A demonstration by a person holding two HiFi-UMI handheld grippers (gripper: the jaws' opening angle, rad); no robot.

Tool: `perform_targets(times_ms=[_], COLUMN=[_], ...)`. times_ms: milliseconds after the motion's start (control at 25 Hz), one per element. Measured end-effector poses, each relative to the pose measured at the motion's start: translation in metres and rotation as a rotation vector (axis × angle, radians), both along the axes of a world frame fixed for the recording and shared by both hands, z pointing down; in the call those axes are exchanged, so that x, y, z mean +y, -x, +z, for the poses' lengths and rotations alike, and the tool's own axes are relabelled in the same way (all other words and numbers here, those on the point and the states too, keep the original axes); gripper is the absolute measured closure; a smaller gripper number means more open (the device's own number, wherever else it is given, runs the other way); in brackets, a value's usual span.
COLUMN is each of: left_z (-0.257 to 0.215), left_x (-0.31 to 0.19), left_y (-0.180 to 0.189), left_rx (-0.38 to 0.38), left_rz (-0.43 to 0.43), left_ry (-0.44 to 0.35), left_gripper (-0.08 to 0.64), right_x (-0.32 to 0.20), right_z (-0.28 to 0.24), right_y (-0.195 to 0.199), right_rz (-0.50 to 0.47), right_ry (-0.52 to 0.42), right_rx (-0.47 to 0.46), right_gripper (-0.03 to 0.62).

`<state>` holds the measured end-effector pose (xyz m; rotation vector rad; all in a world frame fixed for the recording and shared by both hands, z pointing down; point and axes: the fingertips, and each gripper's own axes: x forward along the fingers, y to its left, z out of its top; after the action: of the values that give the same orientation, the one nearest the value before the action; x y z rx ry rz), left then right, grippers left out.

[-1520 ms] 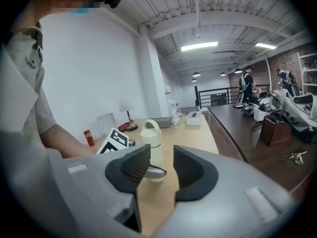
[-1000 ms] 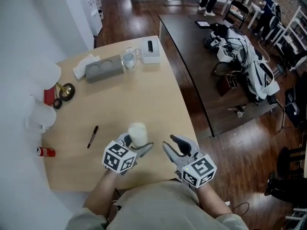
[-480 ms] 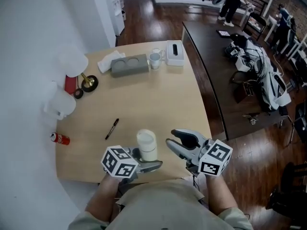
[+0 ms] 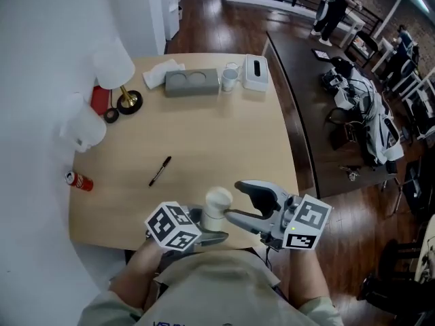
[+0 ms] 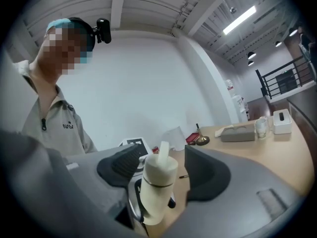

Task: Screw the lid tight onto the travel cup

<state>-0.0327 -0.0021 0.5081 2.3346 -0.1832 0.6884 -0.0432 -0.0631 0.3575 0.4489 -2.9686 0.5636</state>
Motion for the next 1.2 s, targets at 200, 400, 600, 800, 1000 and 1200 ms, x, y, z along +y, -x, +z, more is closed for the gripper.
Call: perform_targets(times_ms=[200, 400, 600, 800, 1000, 1200], left_z=[-0.001, -0.010, -0.011, -0.011, -0.011, -0.011], left_x=[0.000, -0.004, -0.008, -0.013, -0.015, -0.014], left_y=[-0.020, -0.037, -0.049, -0.055, -0.058, -0.059], left_rx=[-0.023, -0.034, -0.058, -0.063, -0.061, -0.060], left_rz=[0.039, 0.076, 0.092, 0.081, 0.083, 0.090], left_ry=[-0.020, -0.034, -0.039, -0.035, -0.034, -0.035], left_gripper=[0.229, 0.229, 0.229, 0.229, 0.229, 0.229], right_x=[0.002, -0.006, -0.010, -0.014, -0.014, -0.012], right_z=[0.012, 0.009, 0.010, 0.009, 0.012, 0.012], right_y=[-0.006, -0.013, -0.020, -0.024, -0.026, -0.026], right_rz=[-0.081, -0.196, -0.277, -0.306, -0.324, -0.331], right_ry=[0.029, 0.055, 0.075, 0.079, 0.070, 0.069], right_rx=[0.008, -0.029, -0.059, -0.077, -0.063, -0.062], right_gripper=[0.280, 0.276, 0.276, 0.276, 0.276, 0.276])
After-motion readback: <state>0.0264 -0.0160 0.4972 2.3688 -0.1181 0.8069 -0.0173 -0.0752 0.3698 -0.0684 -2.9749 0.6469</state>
